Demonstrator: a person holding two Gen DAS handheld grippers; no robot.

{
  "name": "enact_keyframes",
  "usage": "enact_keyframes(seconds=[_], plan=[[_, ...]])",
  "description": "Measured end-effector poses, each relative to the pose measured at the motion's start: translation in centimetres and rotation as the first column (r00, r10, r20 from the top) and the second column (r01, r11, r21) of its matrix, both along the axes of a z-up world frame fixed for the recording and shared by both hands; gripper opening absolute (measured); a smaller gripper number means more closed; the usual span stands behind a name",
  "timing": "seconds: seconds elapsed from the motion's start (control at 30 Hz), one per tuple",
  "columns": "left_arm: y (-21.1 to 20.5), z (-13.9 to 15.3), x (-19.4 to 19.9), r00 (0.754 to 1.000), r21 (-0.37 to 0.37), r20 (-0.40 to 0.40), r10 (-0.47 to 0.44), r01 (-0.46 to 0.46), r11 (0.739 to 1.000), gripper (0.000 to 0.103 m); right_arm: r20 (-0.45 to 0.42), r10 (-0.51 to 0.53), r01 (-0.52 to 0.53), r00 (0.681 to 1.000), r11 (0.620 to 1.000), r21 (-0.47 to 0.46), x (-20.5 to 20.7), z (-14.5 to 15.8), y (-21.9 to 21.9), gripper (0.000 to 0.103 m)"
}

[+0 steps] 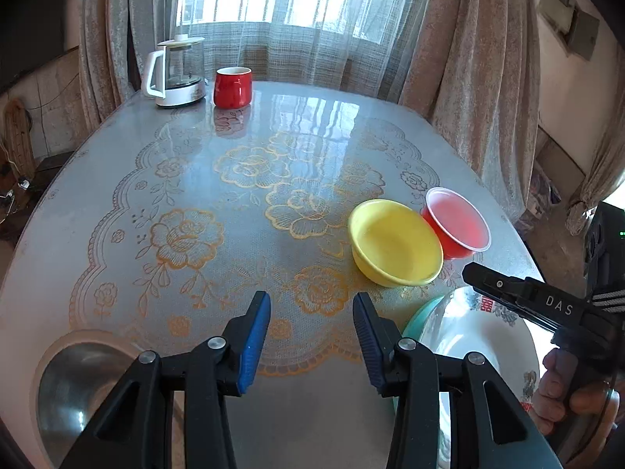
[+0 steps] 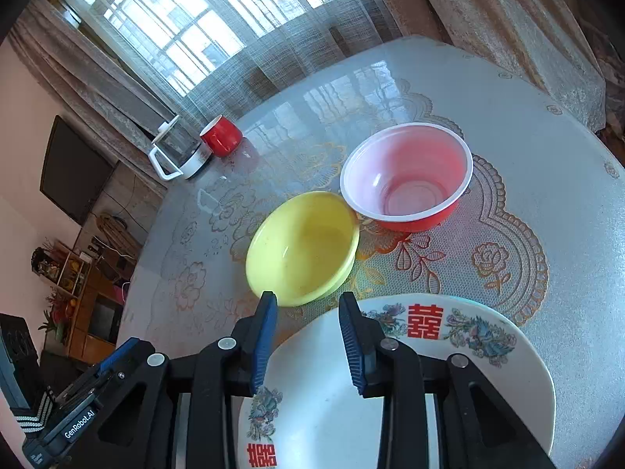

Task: Organize plates and bowls
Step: 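Move both grippers to the yellow bowl and grasp its rim, then lift the yellow bowl with both grippers and lower it into the steel bowl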

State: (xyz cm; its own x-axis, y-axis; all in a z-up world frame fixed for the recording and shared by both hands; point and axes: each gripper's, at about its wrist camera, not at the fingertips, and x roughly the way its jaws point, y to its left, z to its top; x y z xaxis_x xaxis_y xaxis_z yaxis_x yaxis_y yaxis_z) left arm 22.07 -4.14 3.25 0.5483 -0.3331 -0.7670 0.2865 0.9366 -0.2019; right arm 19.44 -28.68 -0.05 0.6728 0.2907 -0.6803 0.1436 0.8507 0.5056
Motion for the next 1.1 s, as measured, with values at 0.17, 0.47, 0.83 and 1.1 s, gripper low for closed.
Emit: enact_keyframes(seconds=[0.17, 0.47, 0.83, 1.1], plan=[[-4.1, -1.3, 5.9, 0.992, 0.051, -0.056, -0.117, 0.120, 0.992, 0.044, -0.065, -0.001, 0.004, 0.998, 0.999, 0.038, 3.0, -1.7, -1.3, 0.032], [-7.8, -5.1, 10.1, 0.955, 0.037, -0.209, -0.211, 0.223, 0.974, 0.023, -0.169, 0.011, -0.005, 0.985, 0.999, 0.036, 6.2, -3.4, -2.0, 0.024], [-3.9, -0.7, 2.7, 0.995, -0.020, -0.043, -0.095, 0.094, 0.995, 0.016, -0.050, 0.069, -0.074, 0.996, 0.993, -0.087, 2.7, -0.1, 1.1, 0.012], [2.0, 1.6, -2.6, 1.000, -0.052, 0.001, -0.025, 0.025, 0.998, 0.017, -0.005, 0.143, -0.143, 0.990, 0.988, -0.061, -0.8, 1.4, 5.5, 0.012]])
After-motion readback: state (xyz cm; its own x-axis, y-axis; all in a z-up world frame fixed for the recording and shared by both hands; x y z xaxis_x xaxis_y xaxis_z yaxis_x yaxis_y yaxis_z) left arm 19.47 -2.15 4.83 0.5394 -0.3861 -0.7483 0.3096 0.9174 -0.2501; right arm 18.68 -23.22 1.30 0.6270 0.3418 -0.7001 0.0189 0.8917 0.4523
